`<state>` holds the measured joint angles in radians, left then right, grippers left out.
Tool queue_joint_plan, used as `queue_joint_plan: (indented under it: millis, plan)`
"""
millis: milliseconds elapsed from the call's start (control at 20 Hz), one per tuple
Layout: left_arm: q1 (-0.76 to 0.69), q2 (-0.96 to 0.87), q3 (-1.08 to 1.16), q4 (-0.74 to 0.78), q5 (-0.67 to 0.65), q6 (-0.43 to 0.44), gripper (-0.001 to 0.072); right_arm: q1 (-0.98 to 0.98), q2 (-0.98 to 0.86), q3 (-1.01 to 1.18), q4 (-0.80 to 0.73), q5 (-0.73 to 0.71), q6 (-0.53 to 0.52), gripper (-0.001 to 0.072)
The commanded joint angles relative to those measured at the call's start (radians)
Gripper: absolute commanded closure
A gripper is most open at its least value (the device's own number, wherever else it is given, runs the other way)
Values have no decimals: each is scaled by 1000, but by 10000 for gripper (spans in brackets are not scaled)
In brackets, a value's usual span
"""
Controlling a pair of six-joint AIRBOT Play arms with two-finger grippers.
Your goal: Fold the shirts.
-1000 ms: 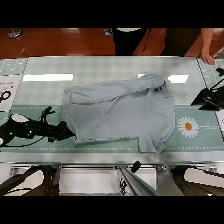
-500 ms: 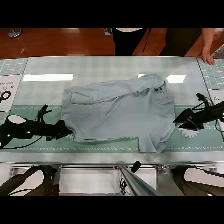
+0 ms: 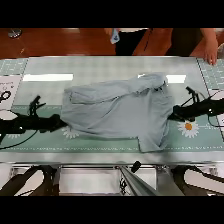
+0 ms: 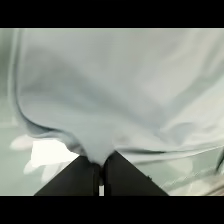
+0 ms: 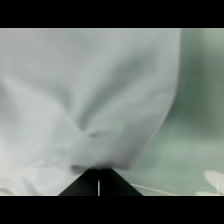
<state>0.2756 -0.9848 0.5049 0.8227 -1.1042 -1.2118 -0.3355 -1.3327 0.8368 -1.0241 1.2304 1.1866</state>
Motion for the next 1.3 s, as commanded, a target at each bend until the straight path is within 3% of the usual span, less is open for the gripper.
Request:
queue_joint_plan:
  millis: [0,150,300,400,550,800,1050,1250]
  plan:
    - [13,167,204,-8,-7,-9,683,21,156,176,70,5,-1,691]
    - [18,318,524,-8,8,-8,684,22,360,400,194,-61,-37,692]
    - [18,406,837,-6,76,-8,684,21,534,628,206,-192,-31,691]
    - [18,436,1007,-6,122,-30,684,21,610,753,154,-252,39,692]
    - [18,463,1188,27,81,-51,685,21,686,885,62,-258,171,692]
    - [18,488,1401,338,-146,-234,685,21,719,1101,-160,-150,281,692]
    - [18,480,1442,457,-391,-234,685,21,704,1150,-252,-84,288,692]
    - [18,426,1407,464,-616,-269,685,22,589,1150,-269,166,286,692]
